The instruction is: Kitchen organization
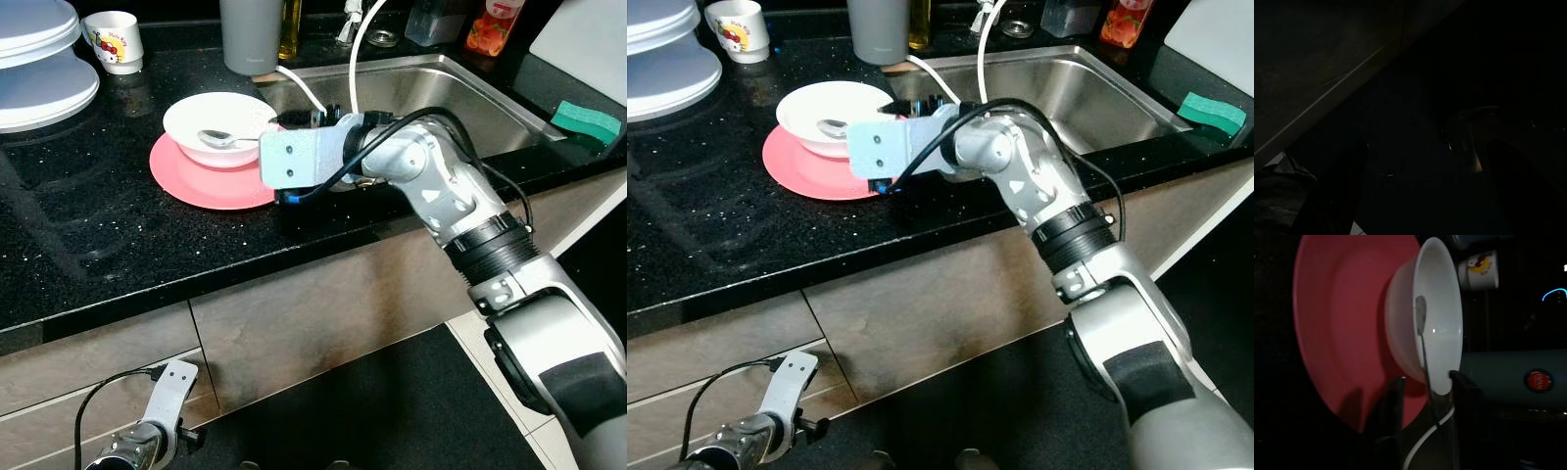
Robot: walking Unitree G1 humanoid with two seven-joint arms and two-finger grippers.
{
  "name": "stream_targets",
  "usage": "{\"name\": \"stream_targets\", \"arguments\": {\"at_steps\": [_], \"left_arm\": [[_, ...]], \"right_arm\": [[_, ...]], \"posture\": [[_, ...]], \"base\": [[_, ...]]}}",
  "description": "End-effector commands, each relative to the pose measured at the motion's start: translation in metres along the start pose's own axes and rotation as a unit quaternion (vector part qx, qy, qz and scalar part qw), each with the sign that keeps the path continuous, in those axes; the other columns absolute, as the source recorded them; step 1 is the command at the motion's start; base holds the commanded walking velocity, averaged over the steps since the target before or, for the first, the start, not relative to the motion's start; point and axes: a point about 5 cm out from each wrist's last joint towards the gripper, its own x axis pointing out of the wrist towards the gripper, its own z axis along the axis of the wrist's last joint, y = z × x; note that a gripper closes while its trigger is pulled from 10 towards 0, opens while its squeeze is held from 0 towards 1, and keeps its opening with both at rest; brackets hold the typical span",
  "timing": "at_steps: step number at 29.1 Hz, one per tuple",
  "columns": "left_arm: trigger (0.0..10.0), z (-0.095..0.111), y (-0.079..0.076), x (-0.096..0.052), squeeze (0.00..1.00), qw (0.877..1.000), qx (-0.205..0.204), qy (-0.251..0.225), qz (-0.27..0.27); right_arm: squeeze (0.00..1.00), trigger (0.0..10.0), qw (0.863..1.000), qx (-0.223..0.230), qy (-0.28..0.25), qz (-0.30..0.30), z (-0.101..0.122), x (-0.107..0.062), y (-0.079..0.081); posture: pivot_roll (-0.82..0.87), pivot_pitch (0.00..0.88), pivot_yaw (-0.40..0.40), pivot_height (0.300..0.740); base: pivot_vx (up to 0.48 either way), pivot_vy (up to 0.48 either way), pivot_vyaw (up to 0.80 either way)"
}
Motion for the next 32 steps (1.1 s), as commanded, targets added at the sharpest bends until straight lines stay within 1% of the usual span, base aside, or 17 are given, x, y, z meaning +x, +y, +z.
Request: {"name": "stream_targets", "arguments": {"at_steps": [1,11,14,15,17,18,20,26,31,32], "left_arm": [[10.0,-0.008,-0.005,0.001,0.00,1.000,-0.004,0.011,-0.006],[10.0,-0.008,-0.005,0.001,0.00,1.000,-0.005,0.011,-0.006],[10.0,-0.007,-0.005,0.001,0.00,1.000,-0.006,0.010,-0.006],[10.0,-0.007,-0.005,0.001,0.00,1.000,-0.006,0.010,-0.006],[10.0,-0.007,-0.005,0.001,0.00,1.000,-0.006,0.009,-0.006],[10.0,-0.007,-0.005,0.001,0.00,1.000,-0.006,0.009,-0.006],[10.0,-0.007,-0.006,0.001,0.00,1.000,-0.006,0.009,-0.006],[10.0,-0.006,-0.006,0.001,0.00,1.000,-0.006,0.009,-0.006],[10.0,-0.006,-0.006,0.002,0.00,1.000,-0.006,0.008,-0.006],[10.0,-0.006,-0.006,0.002,0.00,1.000,-0.007,0.008,-0.006]], "right_arm": [[0.00,0.0,1.000,-0.011,0.002,0.001,0.001,0.000,-0.002],[0.00,0.0,1.000,-0.017,0.001,-0.001,0.001,0.000,-0.004],[0.00,0.0,1.000,-0.019,-0.004,-0.007,0.003,0.000,-0.006],[0.00,0.0,1.000,-0.015,-0.009,-0.009,0.004,0.000,-0.007],[0.00,0.0,0.999,0.010,-0.030,-0.020,0.008,0.001,-0.010],[1.00,10.0,0.999,0.022,-0.033,-0.017,0.008,0.001,-0.009],[1.00,10.0,0.999,0.026,-0.034,-0.017,0.008,0.002,-0.009],[1.00,10.0,1.000,0.019,-0.011,-0.020,0.000,0.007,-0.006],[1.00,10.0,1.000,0.002,0.010,-0.016,-0.005,0.009,-0.003],[0.24,10.0,1.000,-0.006,0.020,-0.012,-0.008,0.010,-0.002]], "posture": [[-0.01,0.147,-0.084,0.740],[-0.01,0.159,-0.089,0.740],[-0.01,0.163,-0.090,0.740],[-0.01,0.163,-0.090,0.740],[-0.01,0.163,-0.091,0.740],[-0.01,0.163,-0.091,0.740],[-0.01,0.164,-0.090,0.740],[-0.01,0.165,-0.093,0.740],[-0.01,0.166,-0.094,0.740],[-0.01,0.168,-0.096,0.740]], "base": [[0.000,0.000,0.00],[0.000,0.000,0.00],[0.000,0.000,0.00],[0.000,0.000,0.00],[0.000,0.000,0.00],[0.000,0.000,0.00],[0.000,0.000,0.00],[0.000,0.000,0.00],[0.000,0.000,0.00],[0.000,0.000,0.00]]}}
